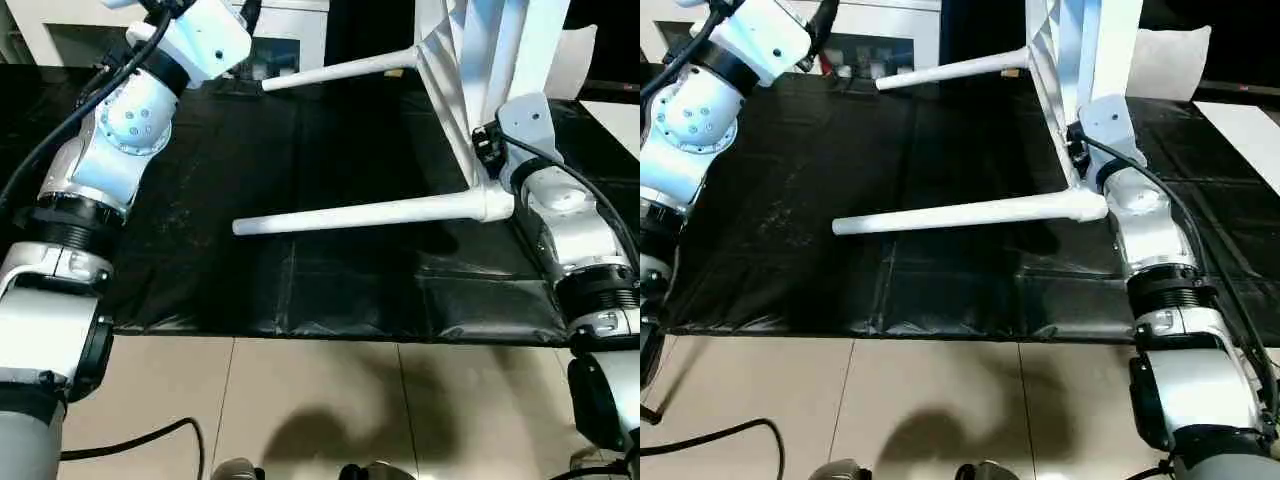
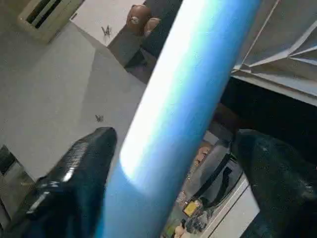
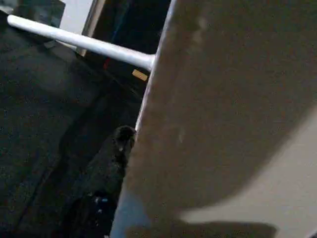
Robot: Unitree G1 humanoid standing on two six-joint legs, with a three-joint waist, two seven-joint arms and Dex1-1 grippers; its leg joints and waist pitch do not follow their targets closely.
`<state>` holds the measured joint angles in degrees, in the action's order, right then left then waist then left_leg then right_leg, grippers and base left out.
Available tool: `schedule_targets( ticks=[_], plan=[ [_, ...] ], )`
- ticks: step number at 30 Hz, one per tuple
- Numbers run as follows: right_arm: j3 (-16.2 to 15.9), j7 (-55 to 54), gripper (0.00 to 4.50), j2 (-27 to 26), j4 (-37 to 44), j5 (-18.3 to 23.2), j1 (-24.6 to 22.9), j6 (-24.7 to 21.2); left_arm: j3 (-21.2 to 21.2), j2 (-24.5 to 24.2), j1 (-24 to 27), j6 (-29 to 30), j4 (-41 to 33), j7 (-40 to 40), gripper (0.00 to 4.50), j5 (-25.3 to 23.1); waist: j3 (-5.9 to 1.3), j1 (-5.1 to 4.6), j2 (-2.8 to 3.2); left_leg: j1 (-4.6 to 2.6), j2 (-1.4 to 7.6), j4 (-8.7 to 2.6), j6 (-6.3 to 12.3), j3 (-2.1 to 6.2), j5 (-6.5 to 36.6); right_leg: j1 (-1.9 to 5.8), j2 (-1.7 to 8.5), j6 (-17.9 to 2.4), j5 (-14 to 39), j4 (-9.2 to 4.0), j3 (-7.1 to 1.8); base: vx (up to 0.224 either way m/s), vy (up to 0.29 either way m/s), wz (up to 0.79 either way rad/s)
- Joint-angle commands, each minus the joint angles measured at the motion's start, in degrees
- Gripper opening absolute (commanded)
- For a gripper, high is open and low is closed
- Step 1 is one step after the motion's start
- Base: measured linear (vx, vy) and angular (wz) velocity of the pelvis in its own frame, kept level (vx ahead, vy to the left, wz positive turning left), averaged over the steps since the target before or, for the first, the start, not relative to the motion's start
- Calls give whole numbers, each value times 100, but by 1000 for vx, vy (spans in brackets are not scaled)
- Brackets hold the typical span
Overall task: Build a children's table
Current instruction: Flip table
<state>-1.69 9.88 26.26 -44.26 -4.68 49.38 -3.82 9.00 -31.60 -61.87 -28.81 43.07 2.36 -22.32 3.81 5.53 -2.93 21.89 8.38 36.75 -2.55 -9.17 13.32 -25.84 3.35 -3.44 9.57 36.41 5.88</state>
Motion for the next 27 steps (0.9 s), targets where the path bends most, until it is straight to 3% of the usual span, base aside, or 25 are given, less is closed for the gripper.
schedule_targets(
  ticks=[1, 3, 6, 8, 12, 16, 20, 22, 23, 24, 27],
  plan=[
    [-687, 328, 206, 353, 150, -889, 201, 390, 162, 3, -48, 28, 192, 184, 386, -80, -506, 40, -96, -11, 362, -316, 520, 97, -466, 545, 571, -810, 477, -303, -392, 0, 0, 0],
    [-713, 374, 206, 385, 146, -902, 219, 391, 162, 17, -65, 8, 241, 167, 370, -114, -500, 57, -102, -3, 356, -318, 491, 93, -395, 552, 568, -776, 607, -315, -389, 0, 0, 0],
    [-870, 878, 206, 675, 75, -1005, 516, 306, 122, 164, 92, 103, 113, 644, 367, 199, -488, 91, -115, 1, 343, -316, 460, 81, -300, 547, 567, -752, 833, -342, -385, 0, 0, 0],
    [-936, 1140, 206, 785, 2, -1028, 690, 289, 91, 266, 238, 302, -77, 1144, 342, 552, -490, 112, -105, -10, 361, -318, 426, 78, -273, 540, 583, -802, 876, -327, -389, 0, 0, 0],
    [-1141, 1658, 206, 1004, -225, -1179, 1143, 287, 33, 398, 622, 847, -899, 1648, 312, 1071, -467, 107, -152, 2, 354, -309, 405, 60, -85, 532, 568, -784, 1173, -357, -386, 0, 0, 0],
    [-1357, 2082, 206, 1148, -628, -1350, 1699, 407, -61, 439, 857, 1410, -1511, 2104, 289, 1607, -441, 112, -133, -3, 361, -315, 359, 64, 92, 504, 561, -644, 1683, -393, -376, 0, 0, 0],
    [-1509, 2294, 206, 1251, -1106, -1592, 2206, 619, -148, 502, 1111, 1985, -2064, 2517, 258, 2073, -399, 82, -165, -2, 375, -305, 241, 63, 402, 462, 580, -487, 2312, -437, -374, 0, 0, 0],
    [-1629, 2400, 206, 1320, -1346, -1742, 2491, 735, -199, 575, 1325, 2311, -2426, 2619, 252, 2343, -375, 80, -173, -26, 370, -302, 228, 50, 547, 420, 554, -363, 2609, -503, -364, 0, 0, 0],
    [-1651, 2438, 206, 1339, -1429, -1770, 2607, 762, -216, 614, 1417, 2436, -2572, 2626, 251, 2445, -378, 84, -146, -52, 394, -302, 198, 57, 597, 401, 576, -373, 2659, -489, -371, 0, 0, 0],
    [-1671, 2536, 206, 1347, -1543, -1803, 2765, 810, -262, 682, 1567, 2702, -2809, 2580, 248, 2560, -337, 43, -166, -71, 408, -305, 151, 57, 868, 375, 564, -297, 3031, -542, -343, 0, 0, 0],
    [-1720, 2702, 206, 1349, -1753, -1836, 3012, 914, -292, 735, 1798, 3174, -3156, 2503, 217, 2598, -334, 25, -152, -115, 426, -311, 106, 78, 1086, 351, 578, -164, 3298, -582, -342, 0, 0, 0]
  ],
)
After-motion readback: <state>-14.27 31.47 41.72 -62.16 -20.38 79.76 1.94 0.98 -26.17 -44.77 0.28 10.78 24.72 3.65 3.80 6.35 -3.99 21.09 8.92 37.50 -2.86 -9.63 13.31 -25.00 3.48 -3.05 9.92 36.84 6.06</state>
